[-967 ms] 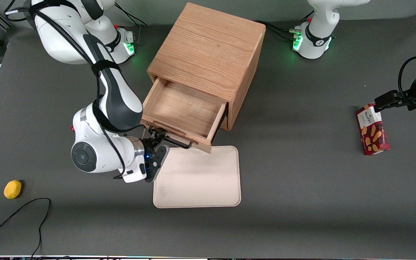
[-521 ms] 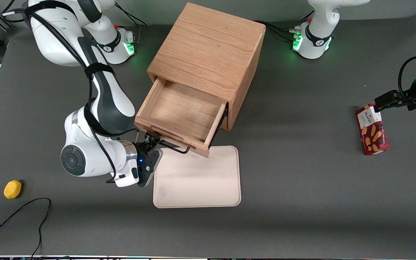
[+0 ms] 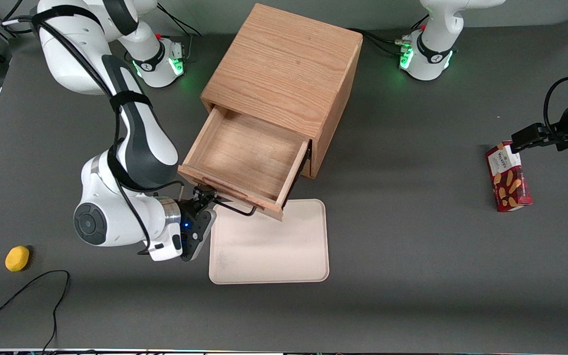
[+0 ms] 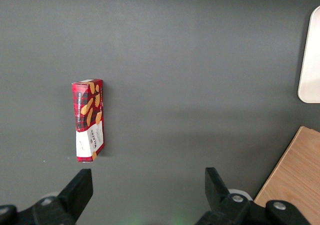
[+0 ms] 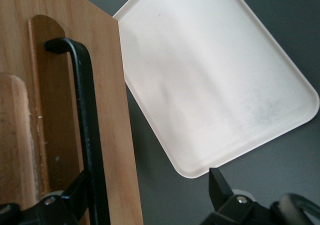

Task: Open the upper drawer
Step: 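Pull the handle with the right gripper, sliding the upper drawer outward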

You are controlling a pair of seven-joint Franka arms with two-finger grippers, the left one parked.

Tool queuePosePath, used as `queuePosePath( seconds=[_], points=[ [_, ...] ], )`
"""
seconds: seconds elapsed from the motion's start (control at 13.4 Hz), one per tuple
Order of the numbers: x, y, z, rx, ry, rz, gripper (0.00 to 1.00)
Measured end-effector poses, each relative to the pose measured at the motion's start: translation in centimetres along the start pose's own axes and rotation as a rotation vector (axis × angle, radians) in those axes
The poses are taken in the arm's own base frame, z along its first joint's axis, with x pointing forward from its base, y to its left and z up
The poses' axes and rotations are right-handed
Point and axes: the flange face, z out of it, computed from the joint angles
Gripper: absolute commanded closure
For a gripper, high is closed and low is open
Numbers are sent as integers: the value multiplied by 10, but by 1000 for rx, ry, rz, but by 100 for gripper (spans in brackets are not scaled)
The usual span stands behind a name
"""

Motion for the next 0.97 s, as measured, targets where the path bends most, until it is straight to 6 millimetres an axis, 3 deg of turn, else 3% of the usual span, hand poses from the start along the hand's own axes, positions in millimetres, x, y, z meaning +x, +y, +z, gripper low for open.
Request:
queuePosePath(
  seconds=[0.97],
  points=[
    [15, 11, -5, -47, 87, -8, 0]
  ],
)
